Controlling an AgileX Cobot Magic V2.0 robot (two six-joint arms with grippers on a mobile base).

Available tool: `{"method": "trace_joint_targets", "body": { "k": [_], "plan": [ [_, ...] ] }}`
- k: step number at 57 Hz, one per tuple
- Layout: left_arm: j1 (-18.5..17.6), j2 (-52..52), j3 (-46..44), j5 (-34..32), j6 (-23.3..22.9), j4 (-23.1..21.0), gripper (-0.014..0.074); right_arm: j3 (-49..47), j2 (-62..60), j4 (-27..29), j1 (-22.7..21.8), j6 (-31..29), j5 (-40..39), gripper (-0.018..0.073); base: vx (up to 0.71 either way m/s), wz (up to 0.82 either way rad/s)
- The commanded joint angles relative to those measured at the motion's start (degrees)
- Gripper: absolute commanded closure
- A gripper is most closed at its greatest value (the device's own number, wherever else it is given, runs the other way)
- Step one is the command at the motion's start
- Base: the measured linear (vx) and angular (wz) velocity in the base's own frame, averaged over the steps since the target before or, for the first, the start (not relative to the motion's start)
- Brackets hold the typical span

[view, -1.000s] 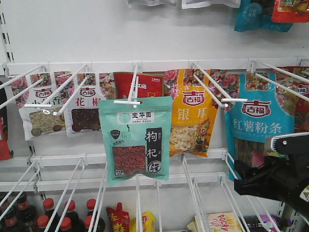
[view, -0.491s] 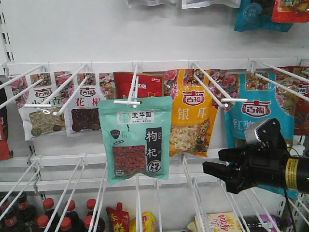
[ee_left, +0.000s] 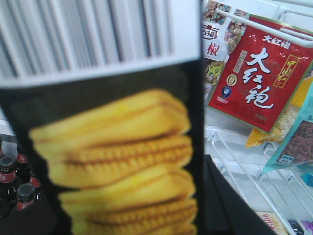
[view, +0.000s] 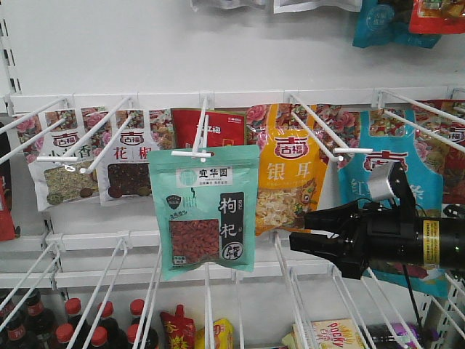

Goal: Pick snacks and fruit into basket
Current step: 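Move the right gripper toward the teal goji-berry bag on its hook, then close the right gripper on the teal goji-berry bag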

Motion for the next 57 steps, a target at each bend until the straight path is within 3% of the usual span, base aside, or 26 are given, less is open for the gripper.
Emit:
{"method": "trace_joint_targets", "body": {
  "k": [1,16,26,35,57],
  "plan": [
    [-0.4,0.1,-2.2,-5.7,0.1,0.6,0.0594,-3.3,-1.4,5.2,1.0,-0.9,-4.5,0.0090,0.00,0.00],
    [-0.4,0.1,-2.2,-7.1,0.1,0.6,0.0594,-5.9,-0.1,5.4,10.9,-5.2,8.2,0.0090,0.00,0.00],
    [-0.4,0.1,-2.2,-7.1,0.1,0.6,0.0594,-5.9,-0.1,8.2,13.0,-8.2,11.8,0.0090,0.00,0.00],
    [-0.4,0.1,-2.2,-7.1,0.1,0.6,0.0594,-6.5,0.7,12.5,13.0,-10.2,11.5,0.0090,0.00,0.00],
    [-0.4,0.1,-2.2,-7.1,1.9,0.6,0.0594,-12.5,4.9,12.4,15.7,-6.6,6.6,0.0090,0.00,0.00]
  ]
}}
